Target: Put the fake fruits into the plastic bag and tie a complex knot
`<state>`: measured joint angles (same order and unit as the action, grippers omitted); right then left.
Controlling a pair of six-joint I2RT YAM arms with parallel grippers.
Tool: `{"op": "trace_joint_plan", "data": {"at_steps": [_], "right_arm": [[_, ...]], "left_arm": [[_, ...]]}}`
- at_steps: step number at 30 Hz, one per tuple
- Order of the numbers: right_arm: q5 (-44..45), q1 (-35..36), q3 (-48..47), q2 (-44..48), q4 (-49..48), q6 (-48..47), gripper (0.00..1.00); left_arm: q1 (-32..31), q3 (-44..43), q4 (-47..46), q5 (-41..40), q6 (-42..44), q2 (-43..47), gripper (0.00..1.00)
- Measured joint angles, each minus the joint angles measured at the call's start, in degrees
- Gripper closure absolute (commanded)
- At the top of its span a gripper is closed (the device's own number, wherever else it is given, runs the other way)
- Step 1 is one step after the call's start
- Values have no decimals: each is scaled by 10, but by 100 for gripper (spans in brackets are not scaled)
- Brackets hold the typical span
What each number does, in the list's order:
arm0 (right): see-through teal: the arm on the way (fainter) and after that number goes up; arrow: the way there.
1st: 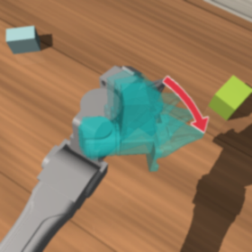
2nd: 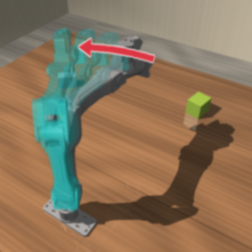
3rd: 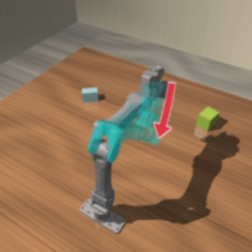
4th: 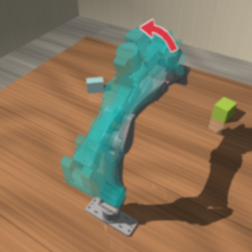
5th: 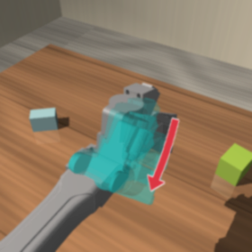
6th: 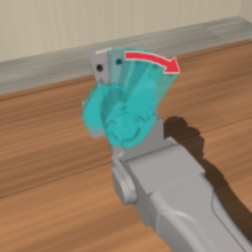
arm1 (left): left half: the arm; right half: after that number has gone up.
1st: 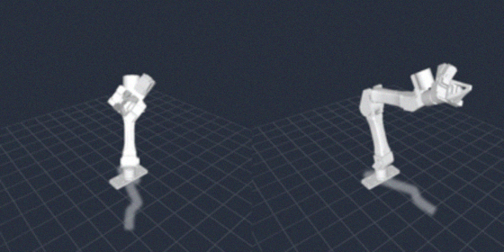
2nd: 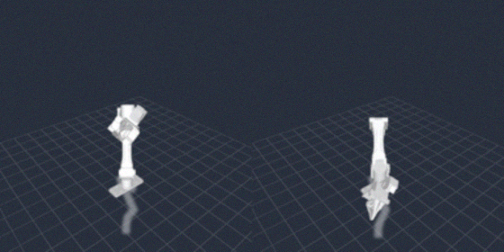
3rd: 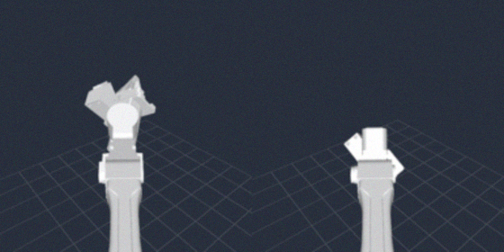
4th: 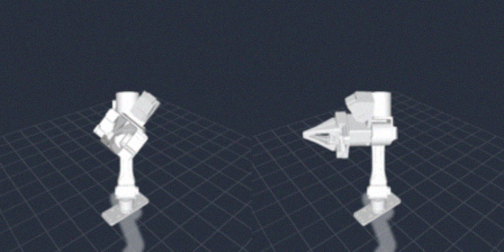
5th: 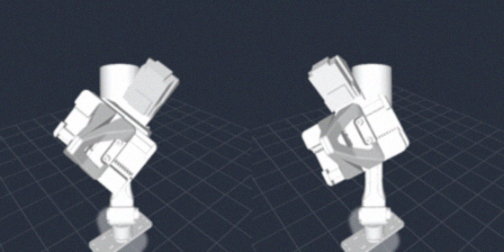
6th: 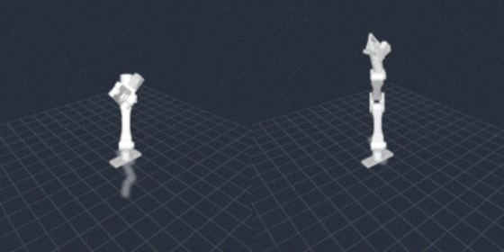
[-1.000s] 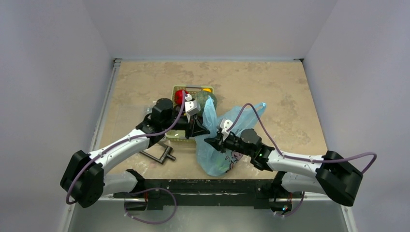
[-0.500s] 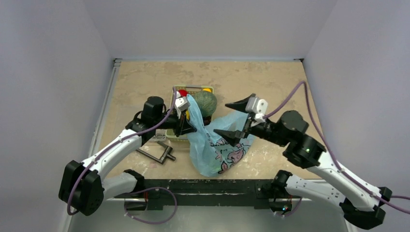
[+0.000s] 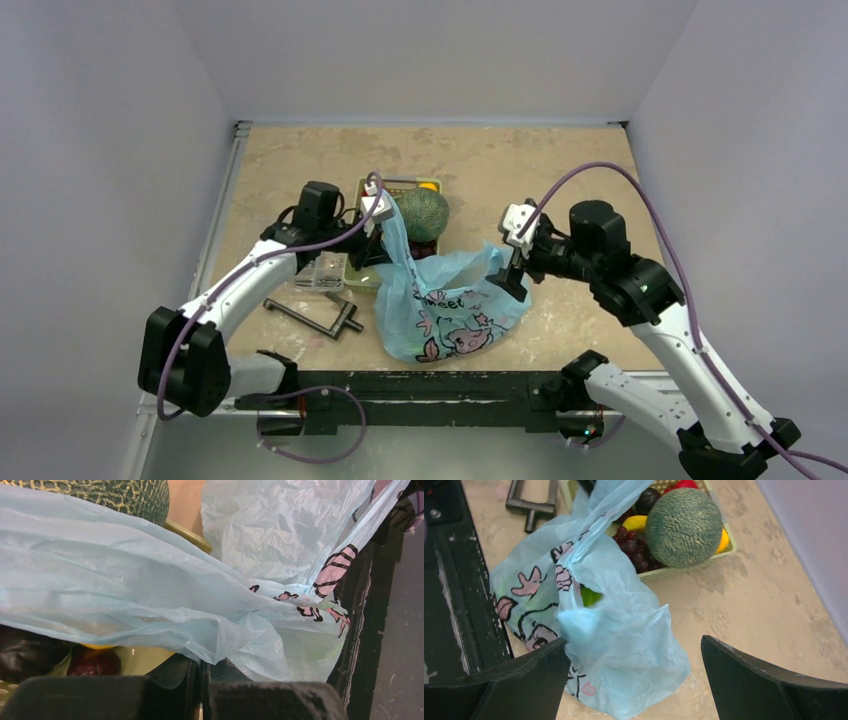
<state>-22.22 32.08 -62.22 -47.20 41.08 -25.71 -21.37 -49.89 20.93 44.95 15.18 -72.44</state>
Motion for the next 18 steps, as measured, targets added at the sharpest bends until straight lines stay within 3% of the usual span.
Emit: {"op": "trace_joint_plan", "data": {"at_steps": [7,13,15,18], "right_arm": [[-70,0,1,-15,19,-121,1],[-134,0,31,-42,14,-196,4],[-147,0,63,-42,-6,-202,22],[-167,0,83,-57,-52,-190,68]], "left_arm": [[10,-27,50,14,81,-32,100],[14,-37,64,29,95,-42,100],[14,-37,65,31,95,-42,100],[14,-37,66,33,95,-40,100]]}}
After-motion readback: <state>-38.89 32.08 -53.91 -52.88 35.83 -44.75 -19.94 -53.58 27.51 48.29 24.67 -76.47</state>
